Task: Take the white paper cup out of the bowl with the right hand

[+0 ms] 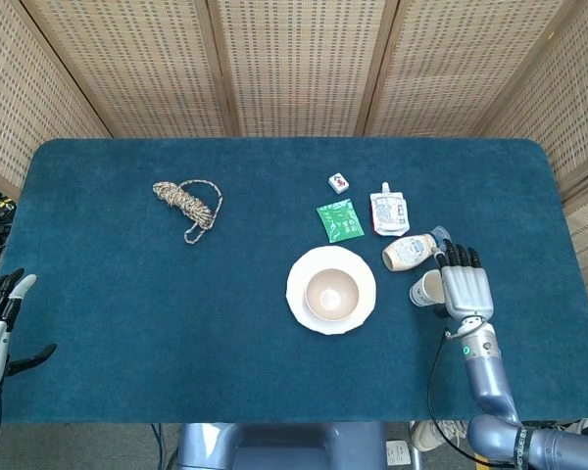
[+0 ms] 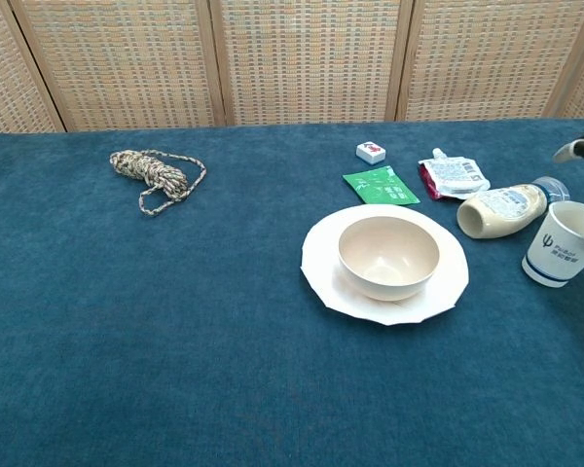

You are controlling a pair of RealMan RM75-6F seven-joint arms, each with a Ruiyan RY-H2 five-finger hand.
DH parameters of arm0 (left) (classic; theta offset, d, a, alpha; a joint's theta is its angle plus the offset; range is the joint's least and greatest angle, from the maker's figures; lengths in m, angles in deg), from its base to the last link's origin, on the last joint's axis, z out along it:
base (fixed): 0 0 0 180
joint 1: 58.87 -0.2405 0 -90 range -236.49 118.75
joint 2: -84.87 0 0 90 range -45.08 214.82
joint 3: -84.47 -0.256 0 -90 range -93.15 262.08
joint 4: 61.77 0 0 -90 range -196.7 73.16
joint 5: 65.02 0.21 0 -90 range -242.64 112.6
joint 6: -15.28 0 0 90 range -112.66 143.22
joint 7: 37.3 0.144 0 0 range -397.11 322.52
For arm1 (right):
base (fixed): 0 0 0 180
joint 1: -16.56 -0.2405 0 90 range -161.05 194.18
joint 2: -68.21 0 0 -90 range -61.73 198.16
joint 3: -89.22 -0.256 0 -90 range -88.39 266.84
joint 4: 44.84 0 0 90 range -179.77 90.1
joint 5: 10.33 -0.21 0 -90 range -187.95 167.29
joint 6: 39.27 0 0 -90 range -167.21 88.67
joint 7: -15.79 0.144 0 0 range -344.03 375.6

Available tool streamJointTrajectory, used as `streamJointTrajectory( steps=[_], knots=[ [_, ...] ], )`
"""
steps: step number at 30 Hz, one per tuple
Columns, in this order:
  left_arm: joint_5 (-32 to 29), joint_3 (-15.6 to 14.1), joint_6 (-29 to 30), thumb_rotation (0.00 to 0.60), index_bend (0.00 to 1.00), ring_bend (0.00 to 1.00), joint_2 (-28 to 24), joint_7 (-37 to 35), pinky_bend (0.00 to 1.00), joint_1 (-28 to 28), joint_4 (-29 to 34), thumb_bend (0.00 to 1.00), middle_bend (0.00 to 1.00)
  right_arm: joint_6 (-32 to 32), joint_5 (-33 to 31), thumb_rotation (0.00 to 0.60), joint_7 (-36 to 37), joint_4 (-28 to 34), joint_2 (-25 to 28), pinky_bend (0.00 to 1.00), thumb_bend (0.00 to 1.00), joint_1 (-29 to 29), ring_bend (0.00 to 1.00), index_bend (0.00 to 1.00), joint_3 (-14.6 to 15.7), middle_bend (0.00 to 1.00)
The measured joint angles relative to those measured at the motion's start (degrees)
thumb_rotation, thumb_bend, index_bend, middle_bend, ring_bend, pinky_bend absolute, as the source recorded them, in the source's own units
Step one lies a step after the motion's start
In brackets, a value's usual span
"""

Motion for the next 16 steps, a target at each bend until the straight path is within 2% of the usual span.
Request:
streamJointTrajectory(
  steps=[5,9,16],
  knots=[
    [0.22,0.01,0.28,0.6,0.0,0.0,-0.04,-0.04,0.0,-0.1,-0.07,0.0,0.0,-6.54,8.6,0.6,2.41,2.56,1.66,0.03,0.3,3.52,0.0,0.09,2.0,0.0],
    [0.51,-0.06,0.48,0.6,0.0,0.0,0.15,0.52,0.0,-0.13,-0.08,0.0,0.0,-11.84,19.6,0.6,7.86,2.81,2.58,0.0,0.29,7.79,0.0,0.03,5.37,0.0],
    [0.94,-0.17,0.96,0.6,0.0,0.0,0.68,1.7,0.0,-0.29,-0.37,0.0,0.0,-19.94,36.52,0.6,18.93,-2.2,2.66,0.0,0.27,15.74,0.0,0.0,11.8,0.0]
  ],
)
